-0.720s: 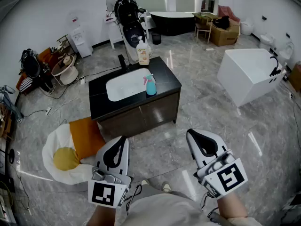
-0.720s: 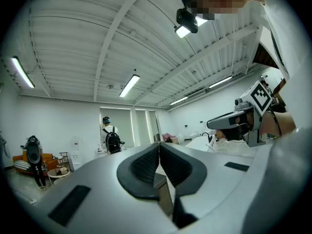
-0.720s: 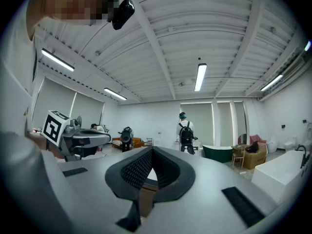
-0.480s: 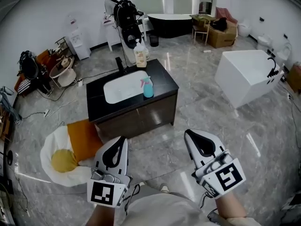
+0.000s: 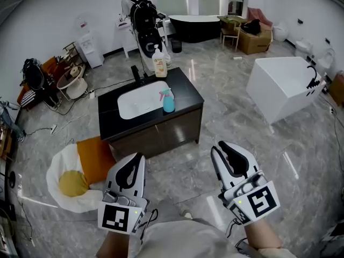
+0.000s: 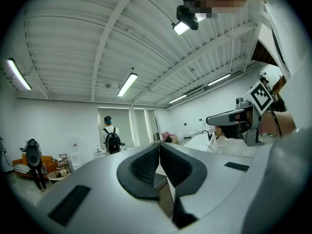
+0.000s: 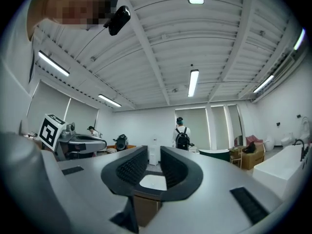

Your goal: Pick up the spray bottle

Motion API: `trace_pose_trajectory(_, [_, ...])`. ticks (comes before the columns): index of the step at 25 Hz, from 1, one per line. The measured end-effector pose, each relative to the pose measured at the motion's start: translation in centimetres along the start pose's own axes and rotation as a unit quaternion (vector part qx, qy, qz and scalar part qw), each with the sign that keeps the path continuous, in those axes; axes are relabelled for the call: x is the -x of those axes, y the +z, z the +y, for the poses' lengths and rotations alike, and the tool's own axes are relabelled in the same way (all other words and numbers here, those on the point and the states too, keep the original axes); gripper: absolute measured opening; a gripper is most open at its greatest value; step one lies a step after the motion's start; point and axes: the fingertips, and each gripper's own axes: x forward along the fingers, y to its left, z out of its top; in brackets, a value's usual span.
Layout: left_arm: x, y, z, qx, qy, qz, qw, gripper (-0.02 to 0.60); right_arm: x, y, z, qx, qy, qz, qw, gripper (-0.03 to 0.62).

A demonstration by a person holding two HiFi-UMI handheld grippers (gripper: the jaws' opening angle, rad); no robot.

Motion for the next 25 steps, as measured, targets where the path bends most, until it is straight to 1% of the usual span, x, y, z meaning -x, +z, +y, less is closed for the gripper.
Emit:
trace_pose_trajectory(2, [-0.5, -0.5, 0.2, -0.001, 0.001, 0.008, 1.0, 0.024, -0.5, -0.3, -0.4, -0.014, 0.003, -0.002, 1.0, 0.201])
trace_pose_trajectory(3, [-0.8, -0.8, 0.2, -0.001, 0.003, 0.012, 0.9999, 0.024, -0.7, -0.4, -0.6, -0.019, 0.004, -0.001, 1.0, 0.252])
trace_pose_trajectory(4, [-1.1, -1.0, 0.3, -0.001, 0.004, 0.015, 0.9999, 0.025, -0.9, -0.6, -0.8, -0.023, 0.003, -0.001, 1.0, 0.29])
trace_pose_trajectory(5, [-1.4, -1.1, 0.5, -0.002, 0.005, 0.017, 0.9998, 0.024, -1.2, -0.9, -1.1, -0.026, 0.003, 0.0, 1.0, 0.303])
trace_pose_trajectory(9, [-2.9, -2.2, 1.4, 0.0, 0.006, 0.02, 0.9998, 0.025, -3.3, -2.1, -1.8, -0.029, 0.008, 0.01, 1.0, 0.33])
trace_pose_trajectory(12, [-4.3, -3.7, 2.1, 0.007, 0.006, 0.028, 0.9996, 0.024, -5.2, -3.3, -2.1, -0.029, 0.017, 0.023, 0.999, 0.332])
trace_pose_trajectory(16, [-6.3, -5.4, 3.8, 0.012, 0.0, 0.036, 0.9993, 0.025, -8.4, -5.3, -2.2, -0.024, 0.03, 0.052, 0.998, 0.337])
trace_pose_trajectory(21, [-9.5, -8.0, 6.9, 0.025, -0.005, 0.047, 0.9986, 0.025, -13.3, -8.1, -3.0, -0.019, 0.036, 0.085, 0.996, 0.341])
trace_pose_trajectory(25, [-13.3, -9.9, 10.0, 0.034, -0.013, 0.057, 0.9977, 0.025, -18.4, -10.2, -4.3, -0.017, 0.036, 0.111, 0.993, 0.341])
